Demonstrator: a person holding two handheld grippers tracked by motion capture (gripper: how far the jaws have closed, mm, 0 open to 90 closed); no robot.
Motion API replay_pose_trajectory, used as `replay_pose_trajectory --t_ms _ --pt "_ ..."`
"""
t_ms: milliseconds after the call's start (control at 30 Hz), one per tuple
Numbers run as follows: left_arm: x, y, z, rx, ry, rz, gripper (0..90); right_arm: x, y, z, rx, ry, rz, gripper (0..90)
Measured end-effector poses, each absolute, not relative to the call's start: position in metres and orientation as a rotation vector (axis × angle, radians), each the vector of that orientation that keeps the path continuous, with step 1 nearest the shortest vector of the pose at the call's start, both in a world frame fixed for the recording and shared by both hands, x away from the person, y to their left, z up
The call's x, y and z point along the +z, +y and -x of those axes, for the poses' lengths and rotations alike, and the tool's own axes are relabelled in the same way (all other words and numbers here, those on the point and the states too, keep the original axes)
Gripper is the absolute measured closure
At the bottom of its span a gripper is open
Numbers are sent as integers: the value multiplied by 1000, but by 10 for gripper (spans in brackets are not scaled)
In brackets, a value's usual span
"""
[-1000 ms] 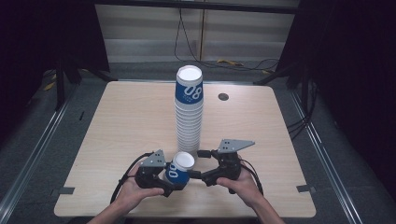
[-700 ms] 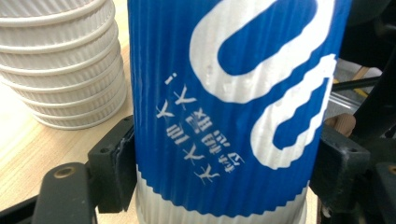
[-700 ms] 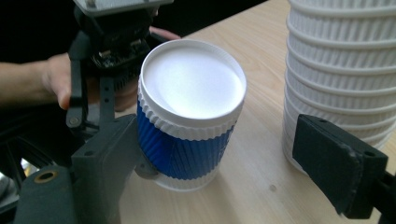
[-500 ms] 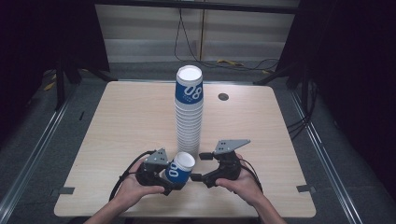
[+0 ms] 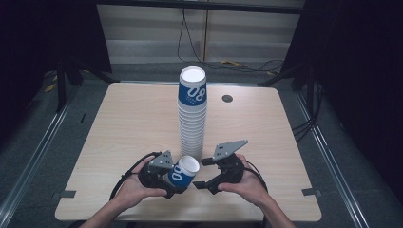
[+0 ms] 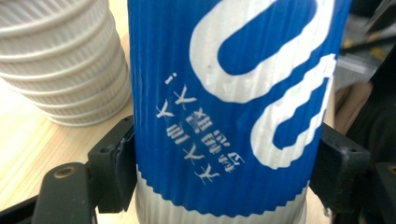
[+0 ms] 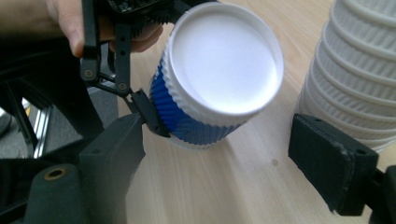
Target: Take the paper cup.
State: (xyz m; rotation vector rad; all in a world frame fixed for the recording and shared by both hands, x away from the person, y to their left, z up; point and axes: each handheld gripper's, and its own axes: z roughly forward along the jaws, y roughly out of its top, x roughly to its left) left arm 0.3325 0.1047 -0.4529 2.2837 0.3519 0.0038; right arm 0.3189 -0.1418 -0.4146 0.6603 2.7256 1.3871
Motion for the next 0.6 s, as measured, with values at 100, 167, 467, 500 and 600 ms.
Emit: replay_pose_trajectory --t_ms 100,167,467,500,600 --pt "-452 101 -331 4 328 -2326 221 -414 -141 -318 1338 2745 -638 198" --pt "-452 98 -330 6 313 -2343 222 -414 -140 -318 1314 2756 -624 201" --pt "-459 85 -327 -12 285 -2413 223 -417 -132 -323 1144 2854 -539 203" --pt "-460 84 -326 -9 286 -2412 223 -417 -132 -323 1129 2865 -539 204" --pt "-460 82 -326 -12 281 -2419 223 -417 -130 -324 1112 2876 -520 221"
